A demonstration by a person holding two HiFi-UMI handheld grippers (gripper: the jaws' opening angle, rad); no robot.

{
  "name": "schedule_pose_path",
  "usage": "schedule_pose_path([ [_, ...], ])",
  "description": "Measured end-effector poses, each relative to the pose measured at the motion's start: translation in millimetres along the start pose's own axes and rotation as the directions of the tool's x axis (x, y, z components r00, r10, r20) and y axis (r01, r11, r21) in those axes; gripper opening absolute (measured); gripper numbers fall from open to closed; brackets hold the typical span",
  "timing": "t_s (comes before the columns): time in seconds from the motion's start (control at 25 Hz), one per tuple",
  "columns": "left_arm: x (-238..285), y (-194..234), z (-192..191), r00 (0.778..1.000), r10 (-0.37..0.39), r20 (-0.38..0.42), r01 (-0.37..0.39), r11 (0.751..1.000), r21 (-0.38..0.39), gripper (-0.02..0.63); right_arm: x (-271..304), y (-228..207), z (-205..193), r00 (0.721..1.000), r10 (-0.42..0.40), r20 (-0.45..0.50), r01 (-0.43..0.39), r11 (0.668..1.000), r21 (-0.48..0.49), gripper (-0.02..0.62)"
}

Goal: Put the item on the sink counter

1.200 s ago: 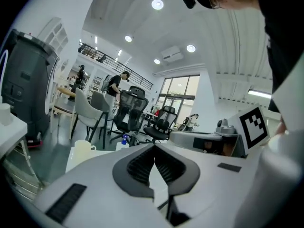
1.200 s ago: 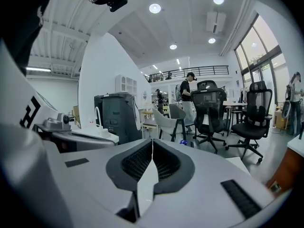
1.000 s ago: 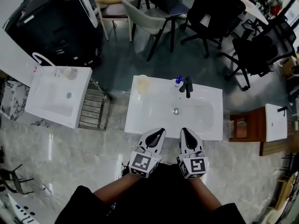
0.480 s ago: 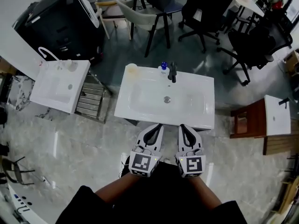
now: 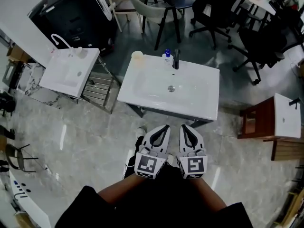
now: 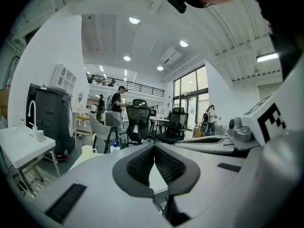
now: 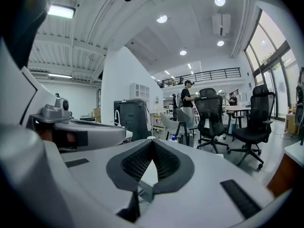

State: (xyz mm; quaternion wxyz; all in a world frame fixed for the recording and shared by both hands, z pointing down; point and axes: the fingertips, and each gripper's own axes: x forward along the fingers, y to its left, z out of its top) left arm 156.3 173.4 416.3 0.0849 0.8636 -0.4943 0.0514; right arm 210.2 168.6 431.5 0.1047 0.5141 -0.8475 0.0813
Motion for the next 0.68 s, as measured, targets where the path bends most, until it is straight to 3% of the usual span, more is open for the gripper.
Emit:
schedule_pose_path([
  [0.24,-16,-10,3,0.994,0.09,0.065,-0.09,0.996,-0.013,0.015,-17,2,-9,1.0,0.029,-0.011,-0.029,1.0,-0.003,0.029],
  [0.36,-16,-11,0,0.994,0.096,0.045,-0.096,0.995,-0.012,0.015,-18,10,5,0.999,0.043,0.017,-0.043,0.999,-0.012,0.029],
  [0.68,-22,-2,1,0.995,0.102,-0.003,-0.102,0.994,-0.032,0.015,-28,9,35,0.998,-0.007,0.07,0.011,0.998,-0.067,0.029],
])
